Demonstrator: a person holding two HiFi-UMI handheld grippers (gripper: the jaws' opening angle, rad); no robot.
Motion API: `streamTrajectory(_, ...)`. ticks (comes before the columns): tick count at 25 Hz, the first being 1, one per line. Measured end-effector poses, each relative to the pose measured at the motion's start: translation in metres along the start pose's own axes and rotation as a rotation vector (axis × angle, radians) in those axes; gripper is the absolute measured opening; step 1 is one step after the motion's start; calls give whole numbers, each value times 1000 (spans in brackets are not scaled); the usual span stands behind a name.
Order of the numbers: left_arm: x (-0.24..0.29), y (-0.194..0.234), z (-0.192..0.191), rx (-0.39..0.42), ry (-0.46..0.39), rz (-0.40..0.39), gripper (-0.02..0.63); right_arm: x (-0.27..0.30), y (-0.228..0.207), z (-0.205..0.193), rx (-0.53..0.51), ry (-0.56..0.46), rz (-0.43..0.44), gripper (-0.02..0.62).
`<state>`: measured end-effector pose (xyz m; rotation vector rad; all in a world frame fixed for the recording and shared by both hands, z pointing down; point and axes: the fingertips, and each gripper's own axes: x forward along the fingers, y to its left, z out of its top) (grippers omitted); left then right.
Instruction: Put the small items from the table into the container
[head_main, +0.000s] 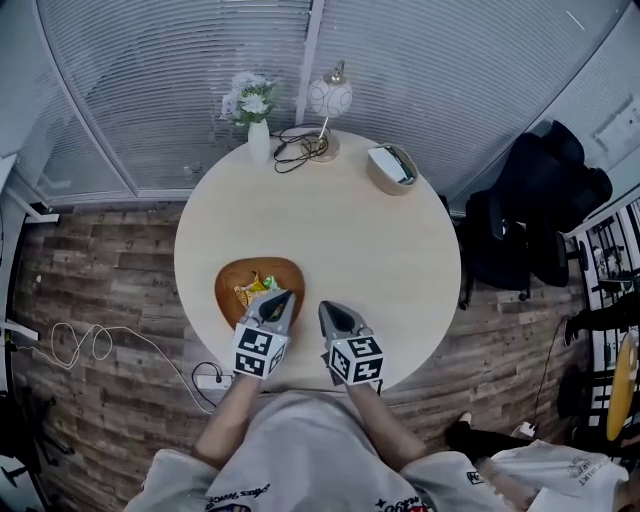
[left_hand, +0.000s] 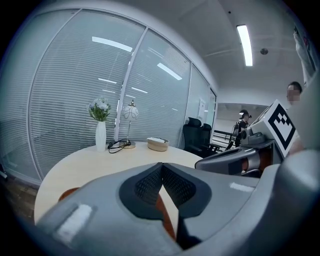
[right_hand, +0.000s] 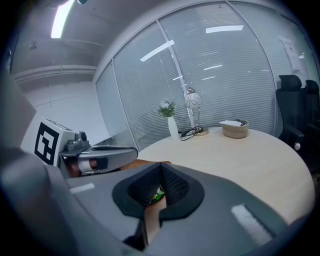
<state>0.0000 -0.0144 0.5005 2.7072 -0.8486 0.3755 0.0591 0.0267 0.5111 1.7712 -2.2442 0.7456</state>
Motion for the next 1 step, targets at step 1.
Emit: streamTrajectory(1,-1,-1,0,0,1,0,-5,-1,1,1,0,-2,0,2)
